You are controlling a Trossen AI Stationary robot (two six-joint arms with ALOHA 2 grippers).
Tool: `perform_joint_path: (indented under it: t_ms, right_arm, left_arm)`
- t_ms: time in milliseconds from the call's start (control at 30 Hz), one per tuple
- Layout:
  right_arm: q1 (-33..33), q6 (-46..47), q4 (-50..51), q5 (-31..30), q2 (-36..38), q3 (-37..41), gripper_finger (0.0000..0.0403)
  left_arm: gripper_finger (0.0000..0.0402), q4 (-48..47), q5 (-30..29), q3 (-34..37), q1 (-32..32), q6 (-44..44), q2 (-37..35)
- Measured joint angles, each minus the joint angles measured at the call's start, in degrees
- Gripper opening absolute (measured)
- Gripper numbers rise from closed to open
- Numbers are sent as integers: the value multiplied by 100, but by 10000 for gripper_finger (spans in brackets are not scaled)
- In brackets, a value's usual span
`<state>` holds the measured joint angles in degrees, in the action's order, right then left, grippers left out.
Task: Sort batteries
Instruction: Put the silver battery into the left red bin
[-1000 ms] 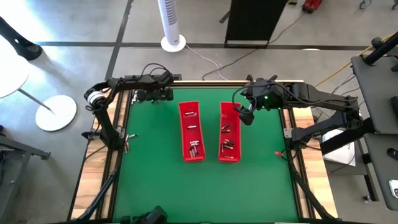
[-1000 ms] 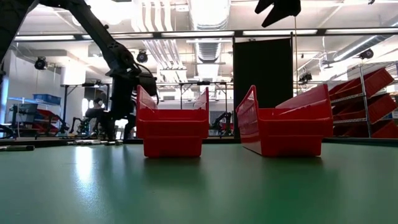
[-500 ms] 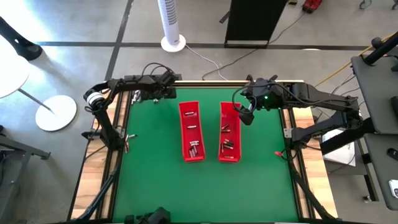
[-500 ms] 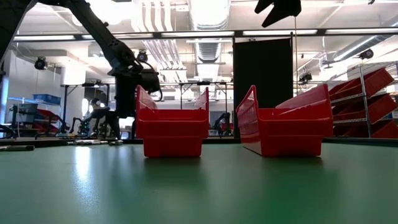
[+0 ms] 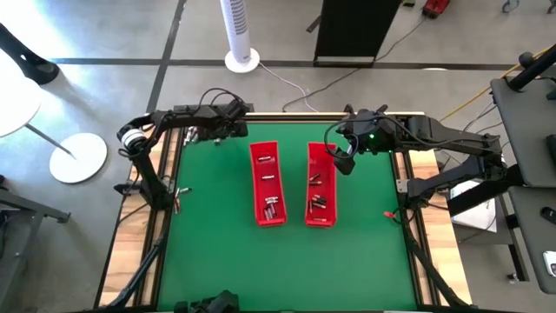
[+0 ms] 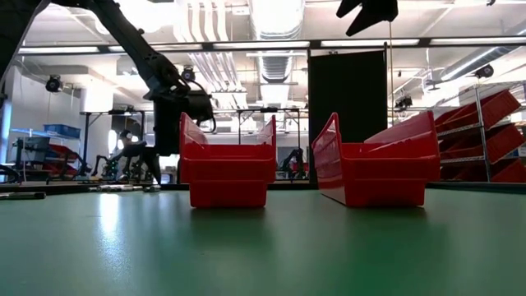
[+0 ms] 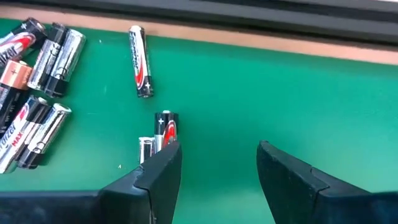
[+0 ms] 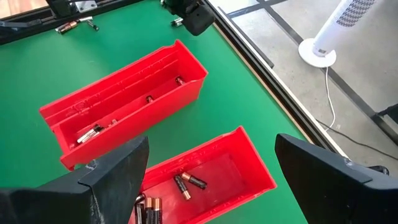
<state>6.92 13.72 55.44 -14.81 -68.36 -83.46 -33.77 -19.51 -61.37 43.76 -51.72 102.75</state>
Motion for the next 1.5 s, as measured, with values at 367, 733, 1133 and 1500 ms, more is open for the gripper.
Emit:
perform_joint_path:
  t_ms: [367, 733, 1133, 1500]
  right_arm:
    - [-2, 42, 0, 0, 0, 0, 345]
    - [-2, 79, 4, 90, 0, 0, 345]
    - [-2, 87, 7, 175, 0, 0, 345]
    - [-2, 130, 4, 173, 0, 0, 345]
  left_arm:
    - [187, -176, -184, 24, -10, -109, -48]
    - [186, -171, -67, 26, -22, -195, 287]
    - [92, -53, 55, 26, -34, -129, 304]
    - [29, -23, 344, 26, -71, 378, 300]
